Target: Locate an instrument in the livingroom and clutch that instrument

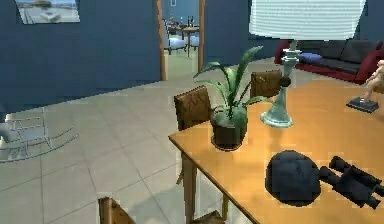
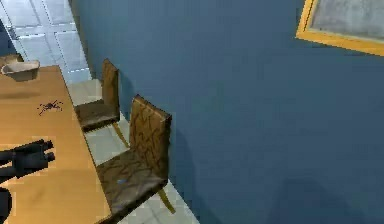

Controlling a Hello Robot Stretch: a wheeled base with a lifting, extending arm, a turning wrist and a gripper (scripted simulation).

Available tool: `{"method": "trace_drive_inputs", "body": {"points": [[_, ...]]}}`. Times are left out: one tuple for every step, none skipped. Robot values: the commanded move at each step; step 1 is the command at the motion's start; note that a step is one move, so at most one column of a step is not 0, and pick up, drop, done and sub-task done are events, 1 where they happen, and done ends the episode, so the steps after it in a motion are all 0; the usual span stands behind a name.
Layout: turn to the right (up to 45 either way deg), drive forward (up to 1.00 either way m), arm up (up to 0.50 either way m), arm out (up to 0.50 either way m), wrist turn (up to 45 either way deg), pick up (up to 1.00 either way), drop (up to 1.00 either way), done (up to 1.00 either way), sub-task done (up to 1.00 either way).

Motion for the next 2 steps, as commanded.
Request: {"method": "trace_drive_inputs", "body": {"points": [[-39.0, 0.00, 0.00, 0.00, 0.0, 0.00, 0.00, 0.00, 0.00], [0.0, 0.00, 0.50, 0.00, 0.0, 0.00, 0.00, 0.00, 0.00]]}}
